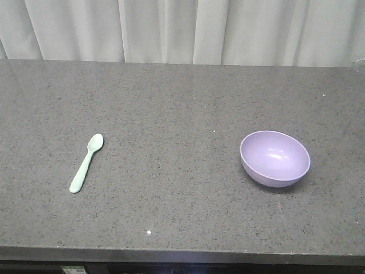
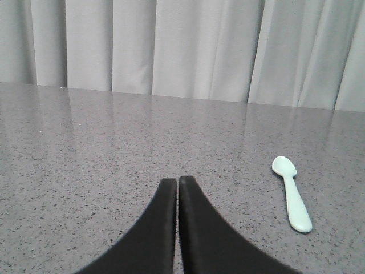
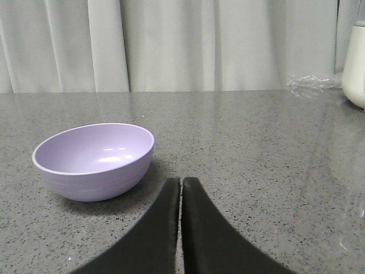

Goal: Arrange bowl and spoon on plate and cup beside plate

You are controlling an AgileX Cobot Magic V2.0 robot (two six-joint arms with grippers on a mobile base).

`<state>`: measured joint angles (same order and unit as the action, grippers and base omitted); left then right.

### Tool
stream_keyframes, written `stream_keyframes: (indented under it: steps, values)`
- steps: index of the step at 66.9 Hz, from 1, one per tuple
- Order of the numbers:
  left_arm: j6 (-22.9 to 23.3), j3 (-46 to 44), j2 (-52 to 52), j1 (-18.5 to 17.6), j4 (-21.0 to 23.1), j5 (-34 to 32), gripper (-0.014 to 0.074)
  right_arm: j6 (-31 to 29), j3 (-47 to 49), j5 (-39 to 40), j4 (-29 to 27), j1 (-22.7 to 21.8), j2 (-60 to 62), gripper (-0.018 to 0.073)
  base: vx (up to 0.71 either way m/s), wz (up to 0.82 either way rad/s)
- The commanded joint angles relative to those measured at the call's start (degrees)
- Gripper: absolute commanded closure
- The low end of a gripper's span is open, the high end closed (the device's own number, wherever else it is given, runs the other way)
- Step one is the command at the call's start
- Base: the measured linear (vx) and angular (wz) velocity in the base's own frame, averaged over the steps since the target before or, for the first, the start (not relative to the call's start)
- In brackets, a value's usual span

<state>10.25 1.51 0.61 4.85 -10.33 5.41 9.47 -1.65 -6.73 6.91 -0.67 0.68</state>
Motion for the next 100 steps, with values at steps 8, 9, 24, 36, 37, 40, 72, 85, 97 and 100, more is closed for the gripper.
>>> stream_keyframes:
  steps: [8, 9, 24, 36, 37, 40, 72, 85, 97, 100]
  values:
    - [0.3, 1.2, 0.8, 0.0, 0.5, -4.4, 0.0602, -0.8, -0.4, 3.8, 0.3, 0.0, 0.5, 0.0561, 0.0, 0.0]
    - [0.3, 1.2, 0.8, 0.0, 0.5, -4.4, 0.0602, -0.8, -0.4, 3.8, 0.3, 0.0, 0.5, 0.0561, 0.0, 0.0]
    - [0.3, 1.2, 0.8, 0.0, 0.5, -4.4, 0.0602, -0.8, -0.4, 3.8, 0.3, 0.0, 0.5, 0.0561, 0.0, 0.0]
    - [0.3, 1.2, 0.8, 0.0, 0.5, -4.4, 0.0602, -0.8, -0.4, 3.8, 0.3, 0.0, 0.5, 0.0561, 0.0, 0.0]
    - [0.3, 1.2, 0.8, 0.0, 0.5, -4.4, 0.0602, -0.8, -0.4, 3.8, 0.3, 0.0, 0.5, 0.0561, 0.0, 0.0]
    - [0.3, 1.2, 0.8, 0.0, 0.5, -4.4, 0.0602, -0.8, -0.4, 3.8, 0.3, 0.0, 0.5, 0.0561, 0.0, 0.0]
    - [0.3, 1.2, 0.8, 0.0, 0.5, -4.4, 0.0602, -0.8, -0.4, 3.8, 0.3, 0.0, 0.5, 0.0561, 0.0, 0.0]
    - [0.3, 1.2, 0.8, 0.0, 0.5, -4.4, 0.0602, -0.8, -0.4, 4.0, 0.3, 0.0, 0.5, 0.0561, 0.0, 0.0]
    - [0.3, 1.2, 0.8, 0.0, 0.5, -5.0, 0.0602, -0.8, -0.4, 3.9, 0.3, 0.0, 0.5, 0.0561, 0.0, 0.0]
    - [0.5, 1.2, 0.8, 0.0, 0.5, -6.6, 0.0602, -0.8, -0.4, 3.9, 0.3, 0.0, 0.5, 0.0561, 0.0, 0.0]
